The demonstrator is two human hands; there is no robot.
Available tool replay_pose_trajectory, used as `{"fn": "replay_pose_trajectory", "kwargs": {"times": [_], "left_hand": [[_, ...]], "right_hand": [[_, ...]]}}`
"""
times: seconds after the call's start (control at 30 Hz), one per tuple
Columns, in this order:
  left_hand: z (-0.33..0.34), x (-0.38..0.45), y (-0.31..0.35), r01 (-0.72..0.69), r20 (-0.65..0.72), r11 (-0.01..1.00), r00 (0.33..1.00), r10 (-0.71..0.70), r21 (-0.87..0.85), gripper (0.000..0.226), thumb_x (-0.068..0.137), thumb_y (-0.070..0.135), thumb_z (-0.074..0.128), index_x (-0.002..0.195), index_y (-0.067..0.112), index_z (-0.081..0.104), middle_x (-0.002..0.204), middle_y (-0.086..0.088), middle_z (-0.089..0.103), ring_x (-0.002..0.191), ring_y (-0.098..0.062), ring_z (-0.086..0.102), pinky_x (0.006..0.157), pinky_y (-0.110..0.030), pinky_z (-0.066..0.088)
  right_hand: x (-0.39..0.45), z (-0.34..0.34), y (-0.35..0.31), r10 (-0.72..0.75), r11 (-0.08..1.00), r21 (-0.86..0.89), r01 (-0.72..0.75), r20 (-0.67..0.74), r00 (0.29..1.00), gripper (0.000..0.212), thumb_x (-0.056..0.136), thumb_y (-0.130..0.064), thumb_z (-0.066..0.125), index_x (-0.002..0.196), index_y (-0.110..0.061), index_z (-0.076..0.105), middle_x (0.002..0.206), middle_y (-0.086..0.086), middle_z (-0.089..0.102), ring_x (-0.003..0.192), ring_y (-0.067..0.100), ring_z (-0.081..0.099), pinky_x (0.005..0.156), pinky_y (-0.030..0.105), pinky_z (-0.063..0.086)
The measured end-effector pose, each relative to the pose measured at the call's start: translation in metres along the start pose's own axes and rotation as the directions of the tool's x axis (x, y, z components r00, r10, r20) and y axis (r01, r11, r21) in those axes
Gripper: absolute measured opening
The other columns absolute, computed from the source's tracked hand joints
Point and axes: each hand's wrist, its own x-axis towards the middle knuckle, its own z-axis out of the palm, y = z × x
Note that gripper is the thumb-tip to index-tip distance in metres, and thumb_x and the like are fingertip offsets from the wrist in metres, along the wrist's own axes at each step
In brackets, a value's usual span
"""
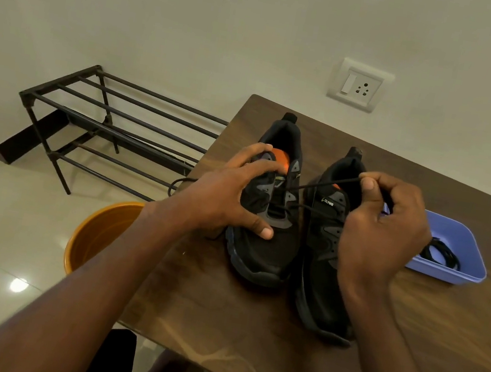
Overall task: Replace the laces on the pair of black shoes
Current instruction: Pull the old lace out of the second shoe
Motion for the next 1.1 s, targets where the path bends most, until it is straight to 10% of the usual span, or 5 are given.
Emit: {"fn": "replay_pose_trajectory", "kwargs": {"times": [0.33, 0.47, 0.67, 0.87, 1.1], "left_hand": [[-0.002, -0.004, 0.012, 0.027, -0.058, 0.999, 0.998, -0.025, 0.035, 0.069, 0.060, 0.047, 0.096, 0.116, 0.043, 0.056, 0.166, 0.020, 0.008, 0.149, -0.020, 0.028, 0.102, -0.027, 0.029], [-0.005, -0.006, 0.011, 0.032, -0.090, 0.999, 0.996, -0.030, 0.018, 0.070, 0.059, 0.046, 0.096, 0.114, 0.038, 0.054, 0.166, 0.016, 0.012, 0.149, -0.018, 0.026, 0.104, -0.028, 0.033], [0.003, -0.003, 0.016, -0.001, -0.093, 0.994, 0.996, 0.011, 0.109, 0.048, 0.077, 0.054, 0.083, 0.114, 0.038, 0.058, 0.168, 0.013, 0.010, 0.146, -0.024, 0.036, 0.102, -0.029, 0.039], [0.024, -0.001, 0.021, -0.009, -0.229, 0.961, 0.971, 0.075, 0.277, 0.020, 0.095, 0.039, 0.069, 0.113, 0.033, 0.074, 0.168, 0.000, 0.022, 0.151, -0.027, 0.026, 0.118, -0.051, 0.034], [0.033, 0.000, 0.027, -0.008, -0.334, 0.982, 0.940, 0.071, 0.187, 0.006, 0.093, 0.026, 0.071, 0.096, 0.022, 0.074, 0.161, 0.003, 0.033, 0.149, -0.021, 0.026, 0.114, -0.041, 0.027]], "right_hand": [[-0.002, 0.009, -0.011, 0.352, 0.861, 0.324, -0.391, 0.175, 0.920, 0.016, 0.109, -0.012, 0.047, 0.107, -0.014, 0.063, 0.098, 0.001, 0.077, 0.091, 0.012, 0.073, 0.085, 0.028, 0.060], [0.011, 0.004, -0.016, 0.522, 0.656, 0.519, -0.548, 0.212, 0.826, 0.019, 0.112, -0.017, 0.037, 0.110, -0.014, 0.056, 0.068, -0.002, 0.064, 0.071, 0.016, 0.072, 0.059, 0.020, 0.049], [0.013, -0.011, -0.002, 0.133, 0.986, 0.050, -0.159, 0.347, 0.929, 0.021, 0.105, -0.031, 0.057, 0.090, -0.019, 0.066, 0.072, -0.005, 0.065, 0.062, 0.009, 0.062, 0.059, 0.032, 0.053], [0.009, -0.027, -0.023, 0.127, 0.966, -0.217, 0.137, 0.868, 0.481, 0.055, 0.088, -0.071, 0.043, 0.070, -0.025, 0.068, 0.061, -0.005, 0.066, 0.057, 0.009, 0.063, 0.067, 0.041, 0.060], [0.017, -0.043, -0.032, 0.082, 0.964, -0.149, 0.218, 0.954, 0.287, 0.065, 0.080, -0.081, 0.045, 0.061, -0.024, 0.071, 0.087, -0.019, 0.070, 0.067, 0.008, 0.066, 0.062, 0.035, 0.059]]}}
